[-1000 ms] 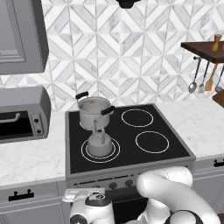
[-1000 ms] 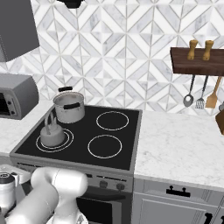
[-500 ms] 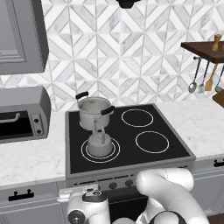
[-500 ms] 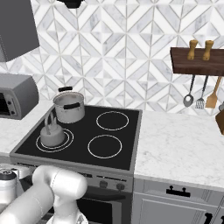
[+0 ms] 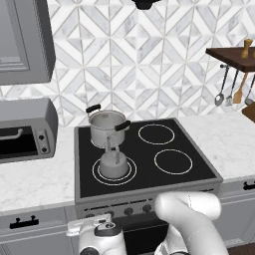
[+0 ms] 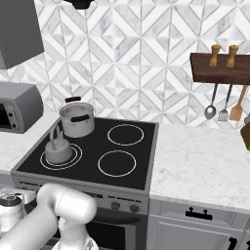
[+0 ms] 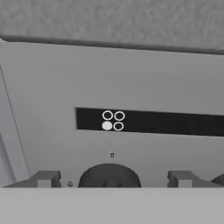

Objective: Pick the kettle from the counter and place it on a stove burner. Then turn the burner on.

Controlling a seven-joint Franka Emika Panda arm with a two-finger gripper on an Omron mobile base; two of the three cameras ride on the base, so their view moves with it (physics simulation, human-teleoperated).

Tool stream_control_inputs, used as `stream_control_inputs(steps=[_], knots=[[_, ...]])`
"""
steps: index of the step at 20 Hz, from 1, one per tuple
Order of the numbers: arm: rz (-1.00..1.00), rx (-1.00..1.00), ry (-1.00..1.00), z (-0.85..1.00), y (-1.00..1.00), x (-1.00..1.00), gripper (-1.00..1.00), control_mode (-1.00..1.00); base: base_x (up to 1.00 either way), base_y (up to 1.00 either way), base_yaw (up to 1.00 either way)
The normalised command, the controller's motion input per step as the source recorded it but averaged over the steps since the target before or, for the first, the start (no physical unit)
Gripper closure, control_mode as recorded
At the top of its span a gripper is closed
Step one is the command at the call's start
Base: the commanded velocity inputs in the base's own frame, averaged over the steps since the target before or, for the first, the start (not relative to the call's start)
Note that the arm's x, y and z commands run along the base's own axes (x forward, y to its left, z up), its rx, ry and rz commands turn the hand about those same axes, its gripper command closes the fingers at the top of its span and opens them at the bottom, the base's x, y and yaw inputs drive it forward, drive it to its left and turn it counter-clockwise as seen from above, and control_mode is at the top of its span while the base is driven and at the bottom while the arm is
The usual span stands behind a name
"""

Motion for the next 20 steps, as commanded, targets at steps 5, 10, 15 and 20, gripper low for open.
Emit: stream_control_inputs(steps=[5,10,15,20], knots=[[0.00,0.00,-0.15,-0.38,0.00,0.00,-1.00,-1.00,0.00,0.00,0.00],[0.00,0.00,-0.16,-0.26,0.00,0.00,-1.00,-1.00,0.00,0.00,0.00],[0.00,0.00,-0.18,-0.03,0.00,0.00,-1.00,-1.00,0.00,0.00,0.00],[0.00,0.00,-0.17,0.05,0.00,0.00,-1.00,-1.00,0.00,0.00,0.00]])
